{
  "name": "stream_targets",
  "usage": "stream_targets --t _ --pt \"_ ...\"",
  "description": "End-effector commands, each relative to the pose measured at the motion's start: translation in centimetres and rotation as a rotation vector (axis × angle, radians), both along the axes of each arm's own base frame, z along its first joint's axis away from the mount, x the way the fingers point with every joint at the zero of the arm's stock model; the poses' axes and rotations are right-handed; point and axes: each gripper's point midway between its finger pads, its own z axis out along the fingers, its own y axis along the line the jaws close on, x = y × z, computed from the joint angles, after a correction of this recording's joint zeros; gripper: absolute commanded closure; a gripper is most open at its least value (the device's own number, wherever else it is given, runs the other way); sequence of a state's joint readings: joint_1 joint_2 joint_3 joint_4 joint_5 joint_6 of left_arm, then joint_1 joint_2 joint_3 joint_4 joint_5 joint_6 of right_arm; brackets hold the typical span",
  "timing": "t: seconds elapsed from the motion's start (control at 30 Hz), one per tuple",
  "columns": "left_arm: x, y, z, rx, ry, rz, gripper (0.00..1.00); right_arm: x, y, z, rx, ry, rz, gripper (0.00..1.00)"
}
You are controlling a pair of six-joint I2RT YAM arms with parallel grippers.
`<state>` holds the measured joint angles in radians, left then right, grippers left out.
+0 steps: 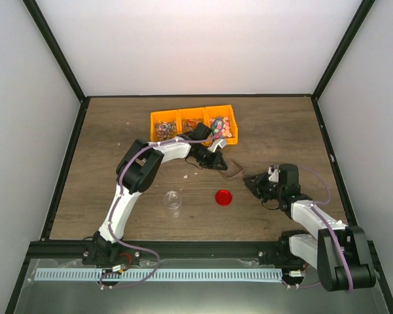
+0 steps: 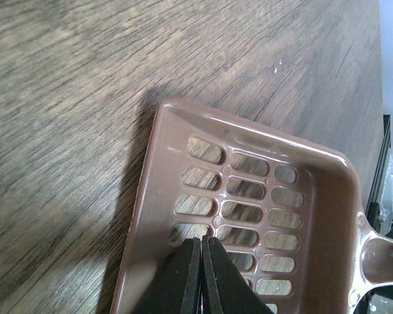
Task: Pack the candies
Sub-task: Pick up the spatula from the center of the board.
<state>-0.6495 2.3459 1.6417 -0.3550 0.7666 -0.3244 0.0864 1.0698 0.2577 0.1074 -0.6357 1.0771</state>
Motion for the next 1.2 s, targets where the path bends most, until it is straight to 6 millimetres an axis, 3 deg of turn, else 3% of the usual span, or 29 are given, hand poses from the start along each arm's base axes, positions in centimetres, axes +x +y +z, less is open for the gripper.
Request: stream_targets --t 0.0,0.27,0.37,0.57,0.9,1.17 --pt "-1.5 3.0 -6.5 0.194 0.078 0.029 0.96 0.2 -0.2 0.4 0.006 -0.02 -0.01 0.81" --pt "-1.5 3.0 -6.5 0.193 0.079 0.029 0.96 0.3 -0.2 0.5 -0.008 -0.03 0.0 0.9" --pt "-1.5 3.0 -6.5 0.194 0.077 0.03 0.96 0.2 -0.2 0.5 -0.007 -0.028 0.002 0.98" --pt "-1.0 3.0 -5.8 0.199 0.042 0.033 0.96 0.5 0.0 1.6 0.0 -0.071 0.007 0.99" --pt "0.1 2.9 0.5 0.171 -0.09 0.026 0.88 1.6 -1.0 5.0 -0.033 -0.111 -0.058 0.99" --pt "0.9 5.3 5.1 0.248 -0.275 0.041 0.87 4.0 -2.3 8.9 -0.045 -0.135 -0.171 0.99"
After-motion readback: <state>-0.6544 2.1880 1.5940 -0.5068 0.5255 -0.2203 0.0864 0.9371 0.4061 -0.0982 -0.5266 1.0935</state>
